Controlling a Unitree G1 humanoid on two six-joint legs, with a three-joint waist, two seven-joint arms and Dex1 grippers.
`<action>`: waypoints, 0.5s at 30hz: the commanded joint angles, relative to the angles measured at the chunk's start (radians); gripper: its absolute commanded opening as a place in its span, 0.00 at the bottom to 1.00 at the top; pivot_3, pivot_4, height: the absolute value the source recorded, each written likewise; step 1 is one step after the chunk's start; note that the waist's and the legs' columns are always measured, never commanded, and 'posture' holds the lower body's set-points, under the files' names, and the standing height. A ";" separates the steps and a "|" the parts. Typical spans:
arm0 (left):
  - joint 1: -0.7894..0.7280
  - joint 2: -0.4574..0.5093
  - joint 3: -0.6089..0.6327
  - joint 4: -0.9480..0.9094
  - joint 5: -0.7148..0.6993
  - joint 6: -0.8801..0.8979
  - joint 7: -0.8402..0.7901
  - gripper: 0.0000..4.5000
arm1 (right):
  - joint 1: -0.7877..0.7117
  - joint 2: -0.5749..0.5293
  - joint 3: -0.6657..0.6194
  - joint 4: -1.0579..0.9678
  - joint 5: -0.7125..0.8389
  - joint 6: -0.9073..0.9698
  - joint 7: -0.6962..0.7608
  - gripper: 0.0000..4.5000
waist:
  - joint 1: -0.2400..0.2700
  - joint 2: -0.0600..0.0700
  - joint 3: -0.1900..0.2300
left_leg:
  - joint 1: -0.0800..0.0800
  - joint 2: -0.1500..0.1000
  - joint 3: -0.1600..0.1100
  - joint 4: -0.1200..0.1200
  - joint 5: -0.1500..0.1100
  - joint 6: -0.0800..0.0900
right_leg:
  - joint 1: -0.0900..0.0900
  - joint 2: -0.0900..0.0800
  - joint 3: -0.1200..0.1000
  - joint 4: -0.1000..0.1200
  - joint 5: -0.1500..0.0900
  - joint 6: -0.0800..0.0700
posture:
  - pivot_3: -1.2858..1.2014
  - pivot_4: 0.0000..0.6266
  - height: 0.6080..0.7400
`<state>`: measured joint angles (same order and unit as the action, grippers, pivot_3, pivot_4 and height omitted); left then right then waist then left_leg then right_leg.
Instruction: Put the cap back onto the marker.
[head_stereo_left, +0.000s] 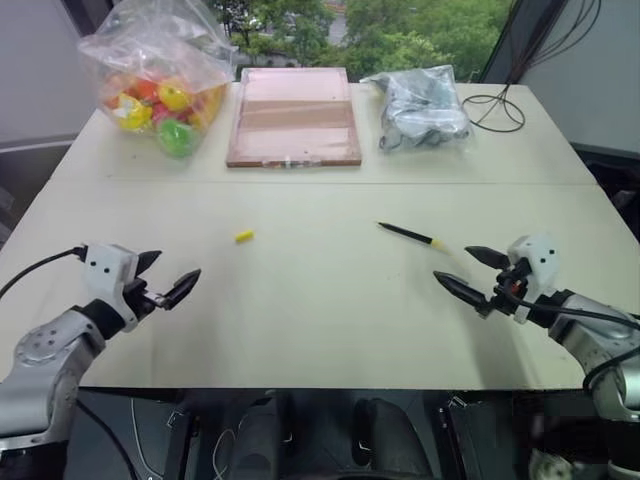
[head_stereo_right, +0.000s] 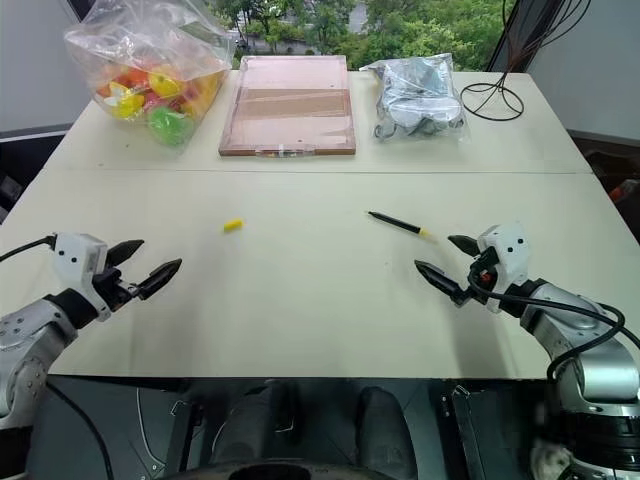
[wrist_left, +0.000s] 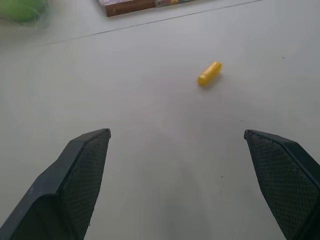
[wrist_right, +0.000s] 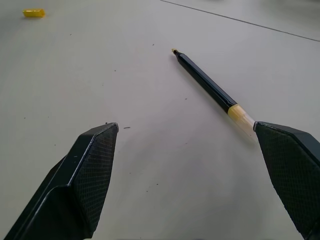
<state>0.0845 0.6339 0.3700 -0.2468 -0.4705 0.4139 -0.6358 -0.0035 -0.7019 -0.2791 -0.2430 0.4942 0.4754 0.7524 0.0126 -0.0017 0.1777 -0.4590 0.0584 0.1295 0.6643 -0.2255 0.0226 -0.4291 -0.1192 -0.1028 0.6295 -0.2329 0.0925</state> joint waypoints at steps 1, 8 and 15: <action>0.004 -0.003 0.018 -0.037 -0.019 0.006 0.003 1.00 | -0.002 -0.003 -0.005 -0.041 0.001 -0.005 -0.003 1.00 | 0.000 0.000 0.000 | 0.000 0.000 0.000 0.000 0.000 0.000 | 0.000 0.000 0.000 0.000 0.000 0.000 | 0.52 0.24 1.00; 0.000 -0.005 0.026 -0.032 -0.018 0.007 0.009 1.00 | -0.004 0.003 0.006 -0.042 -0.007 -0.011 -0.011 1.00 | 0.000 0.000 0.000 | 0.000 0.000 0.000 0.000 0.000 0.000 | 0.000 0.000 0.000 0.000 0.000 0.000 | 0.52 0.24 1.00; -0.004 -0.003 0.025 -0.026 -0.015 0.004 0.010 1.00 | -0.007 0.004 0.012 -0.040 -0.011 -0.017 -0.016 1.00 | 0.000 0.000 0.000 | 0.000 0.000 0.000 0.000 0.000 0.000 | 0.000 0.000 0.000 0.000 0.000 0.000 | 0.52 0.24 1.00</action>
<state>0.0844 0.6252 0.3702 -0.2468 -0.4801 0.4258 -0.6286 -0.0035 -0.6969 -0.2522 -0.2431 0.4839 0.4745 0.7381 0.0127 -0.0017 0.1777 -0.4590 0.0584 0.1295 0.6643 -0.2255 0.0226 -0.4291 -0.1192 -0.1028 0.6296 -0.2330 0.0924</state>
